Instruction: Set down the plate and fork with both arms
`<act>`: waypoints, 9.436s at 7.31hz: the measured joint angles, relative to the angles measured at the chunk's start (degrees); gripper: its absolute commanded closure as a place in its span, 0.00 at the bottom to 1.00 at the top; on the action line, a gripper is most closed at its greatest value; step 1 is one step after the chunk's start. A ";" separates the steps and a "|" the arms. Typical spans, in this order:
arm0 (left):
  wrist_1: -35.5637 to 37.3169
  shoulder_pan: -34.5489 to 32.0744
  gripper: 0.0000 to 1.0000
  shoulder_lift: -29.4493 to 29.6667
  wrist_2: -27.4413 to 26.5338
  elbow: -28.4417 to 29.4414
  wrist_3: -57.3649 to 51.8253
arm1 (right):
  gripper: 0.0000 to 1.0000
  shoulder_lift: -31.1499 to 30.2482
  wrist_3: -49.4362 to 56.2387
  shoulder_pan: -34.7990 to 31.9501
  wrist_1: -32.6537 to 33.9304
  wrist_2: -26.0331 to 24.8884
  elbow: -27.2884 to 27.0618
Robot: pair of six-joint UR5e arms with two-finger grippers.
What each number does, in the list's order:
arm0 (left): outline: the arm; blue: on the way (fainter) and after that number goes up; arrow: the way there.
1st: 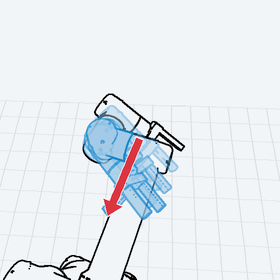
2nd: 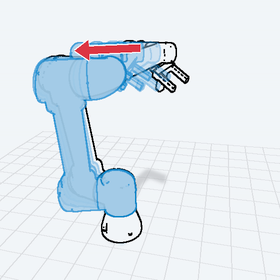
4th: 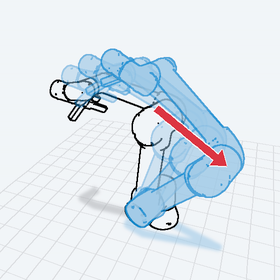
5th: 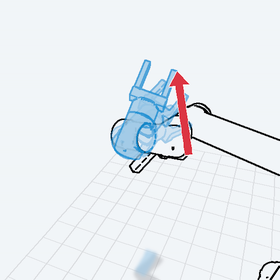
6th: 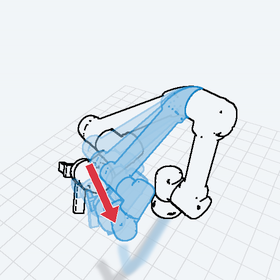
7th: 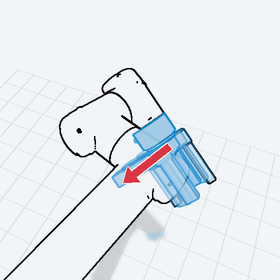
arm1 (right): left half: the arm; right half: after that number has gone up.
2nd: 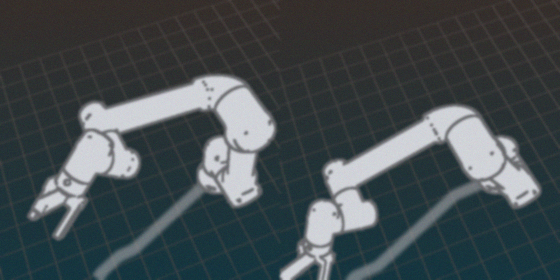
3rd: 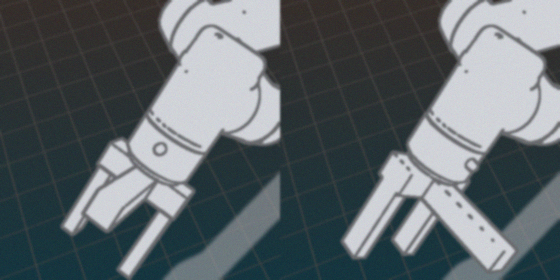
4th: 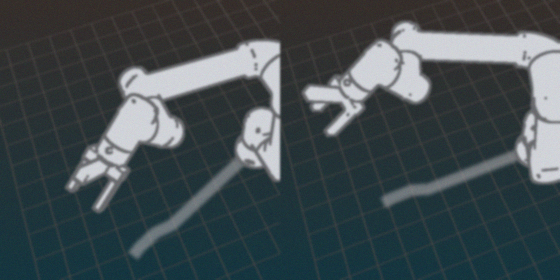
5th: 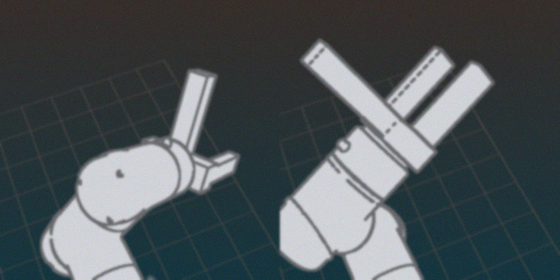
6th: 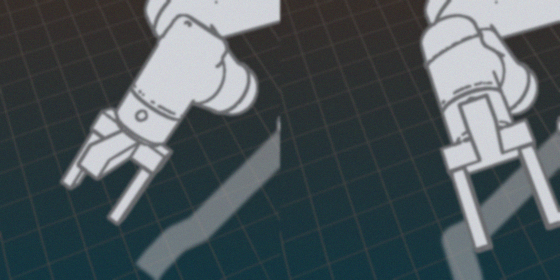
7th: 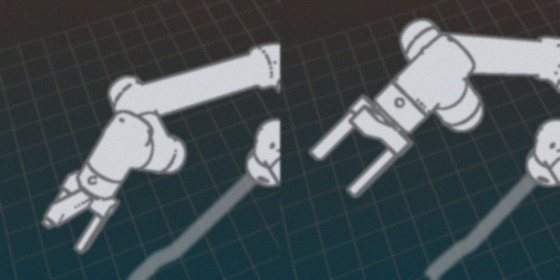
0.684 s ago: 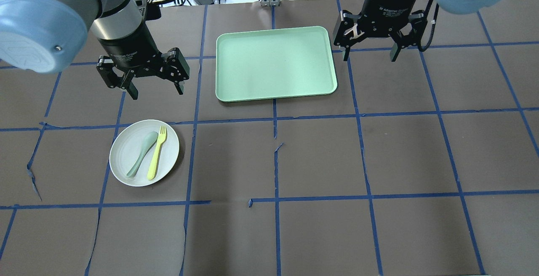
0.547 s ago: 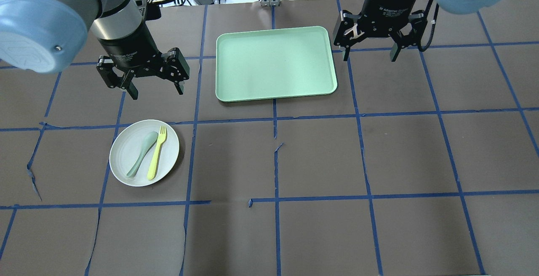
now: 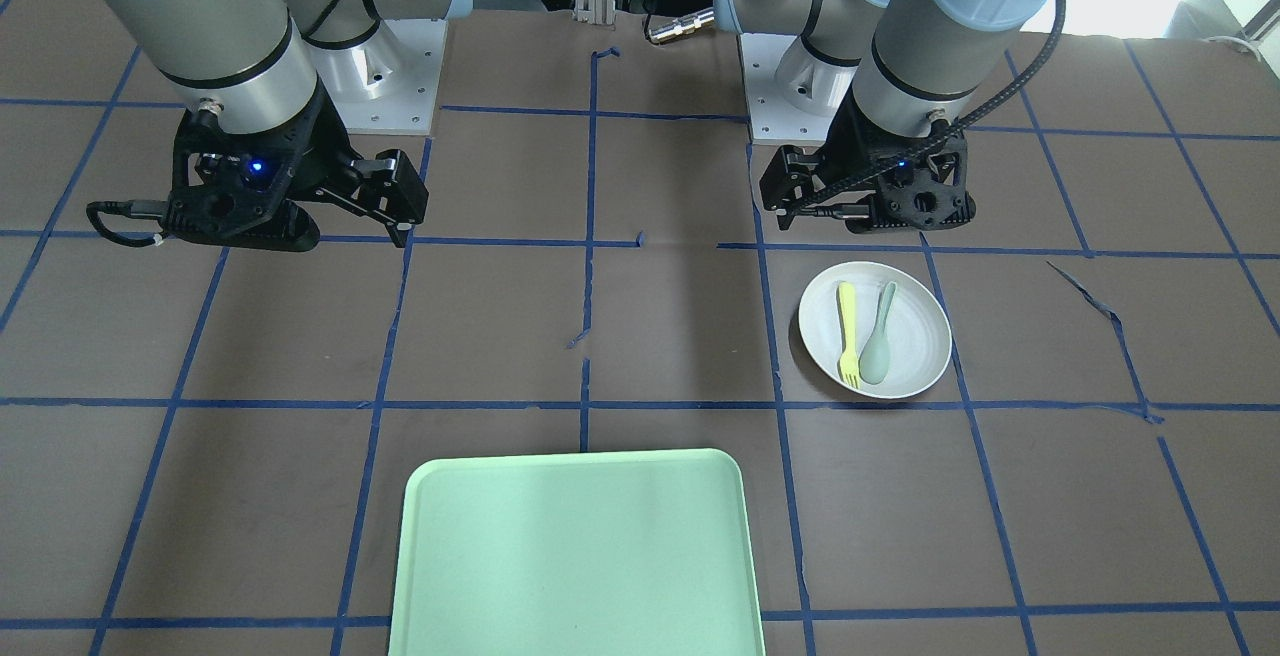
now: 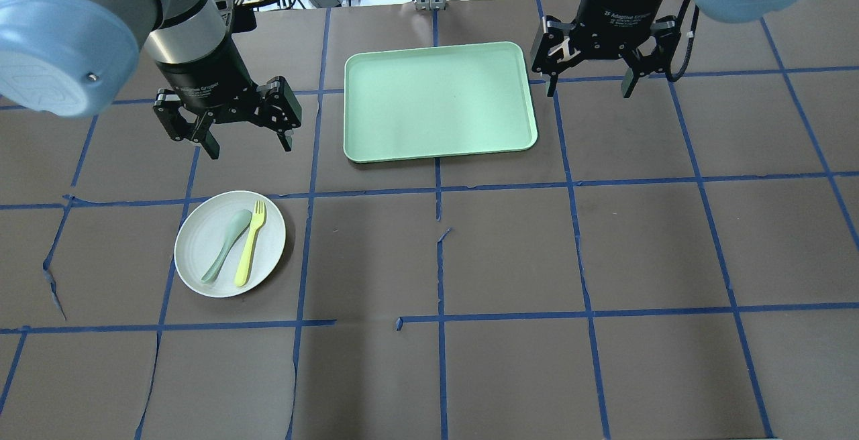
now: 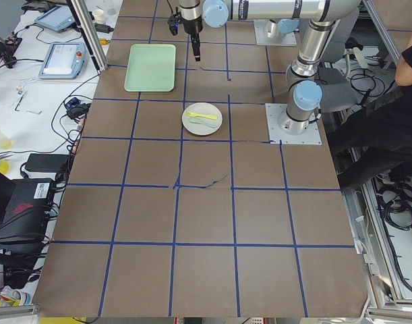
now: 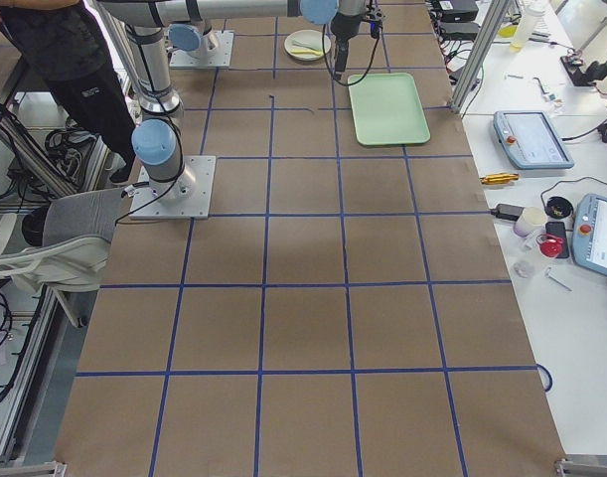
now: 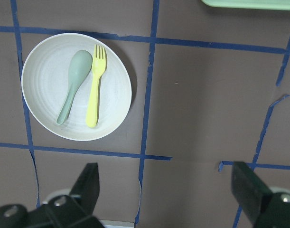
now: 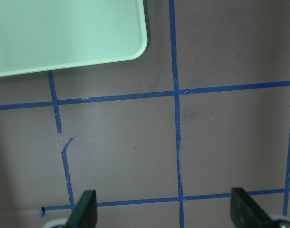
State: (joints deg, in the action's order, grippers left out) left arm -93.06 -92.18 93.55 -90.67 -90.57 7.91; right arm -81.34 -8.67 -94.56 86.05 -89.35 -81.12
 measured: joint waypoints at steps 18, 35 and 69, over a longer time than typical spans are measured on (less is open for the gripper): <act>13.79 16.38 0.00 0.80 1.05 -9.12 -21.78 | 0.00 -0.50 0.86 -0.26 -1.38 -1.62 -0.03; 29.99 30.89 1.00 15.62 4.02 -21.70 -62.68 | 0.00 1.18 0.92 -0.22 -1.06 -2.04 -0.70; 10.75 8.67 0.00 17.76 3.03 6.35 -19.57 | 0.43 32.18 1.66 -6.19 35.33 4.62 8.63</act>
State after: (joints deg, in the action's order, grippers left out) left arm -82.30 -83.51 111.32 -87.64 -84.22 -11.66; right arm -49.16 -7.00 -100.75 121.38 -84.72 -72.49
